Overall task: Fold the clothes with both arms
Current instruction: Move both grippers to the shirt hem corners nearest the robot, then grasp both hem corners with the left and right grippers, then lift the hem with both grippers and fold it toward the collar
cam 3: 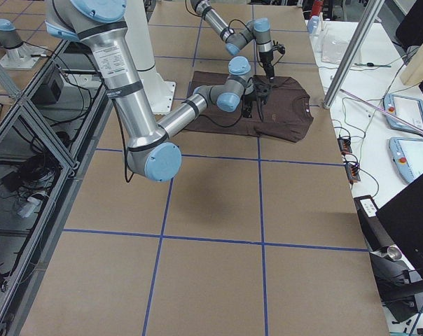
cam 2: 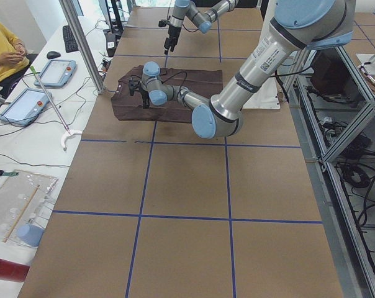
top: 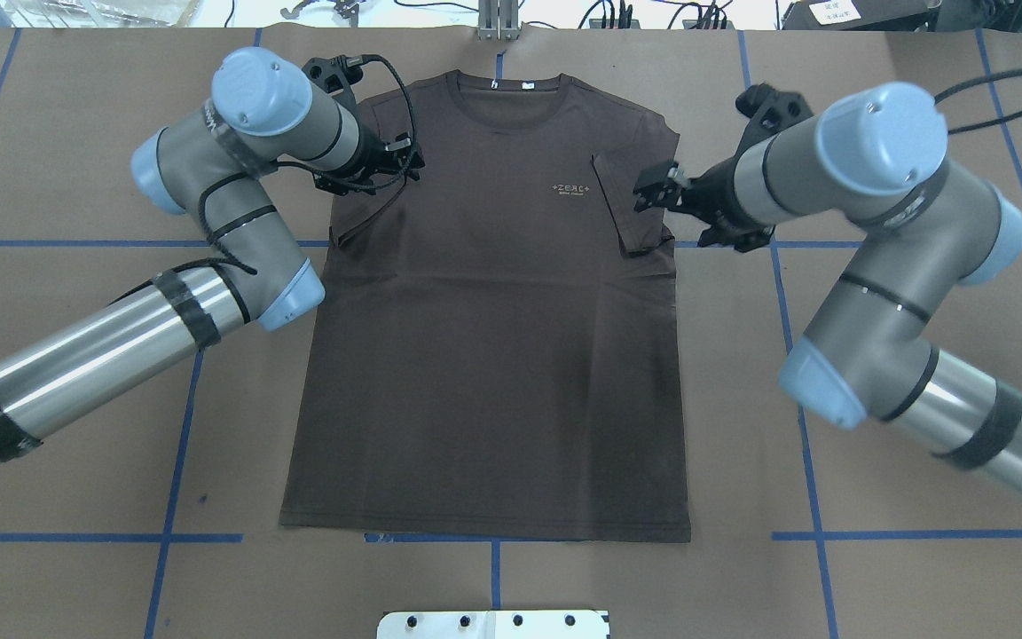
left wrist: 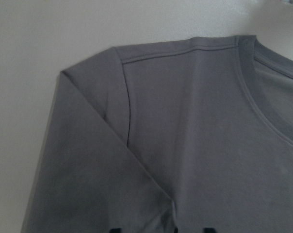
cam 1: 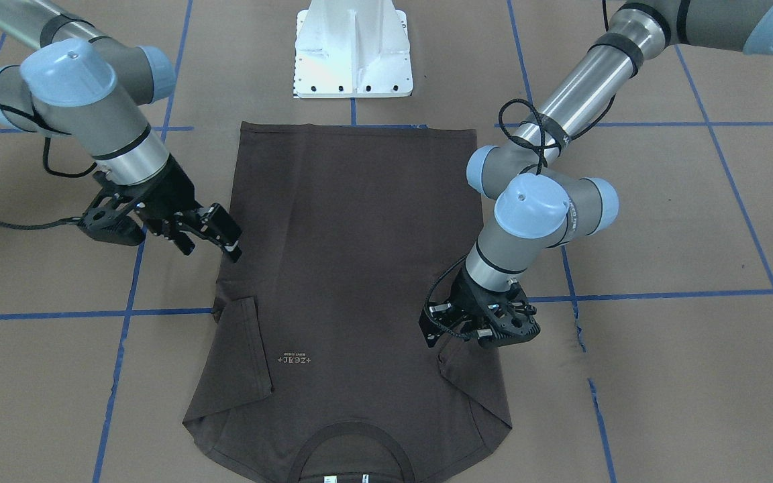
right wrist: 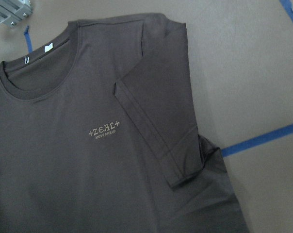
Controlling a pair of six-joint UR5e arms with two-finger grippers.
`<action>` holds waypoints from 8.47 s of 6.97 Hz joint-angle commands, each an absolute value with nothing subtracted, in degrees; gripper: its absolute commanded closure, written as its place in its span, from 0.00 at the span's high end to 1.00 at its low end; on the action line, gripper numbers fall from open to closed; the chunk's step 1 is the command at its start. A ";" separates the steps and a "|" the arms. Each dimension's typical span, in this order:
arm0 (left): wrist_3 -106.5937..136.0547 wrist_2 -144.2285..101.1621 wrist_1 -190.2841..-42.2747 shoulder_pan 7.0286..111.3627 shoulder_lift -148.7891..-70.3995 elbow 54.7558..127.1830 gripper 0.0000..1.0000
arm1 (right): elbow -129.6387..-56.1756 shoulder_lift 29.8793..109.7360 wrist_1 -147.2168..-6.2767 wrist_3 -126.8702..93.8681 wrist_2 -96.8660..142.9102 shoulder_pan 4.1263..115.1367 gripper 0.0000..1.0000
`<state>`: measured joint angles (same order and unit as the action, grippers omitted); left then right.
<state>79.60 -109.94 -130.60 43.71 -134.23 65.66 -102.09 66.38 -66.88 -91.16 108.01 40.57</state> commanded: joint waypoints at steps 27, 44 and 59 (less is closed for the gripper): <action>107.48 -88.35 -111.89 8.72 -95.01 117.86 0.71 | -123.58 81.56 -89.82 -125.51 82.53 3.08 0.00; 106.79 -86.92 -106.70 8.44 -94.31 118.03 0.00 | -123.66 81.48 -90.09 -125.51 82.44 3.16 0.00; 97.97 -91.67 -91.84 22.36 -100.27 132.04 0.00 | -123.12 72.05 -90.09 -104.05 84.18 22.28 0.00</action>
<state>104.87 -91.41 -91.84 15.99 -98.88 134.58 -129.93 78.46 -90.09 -111.34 83.01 16.85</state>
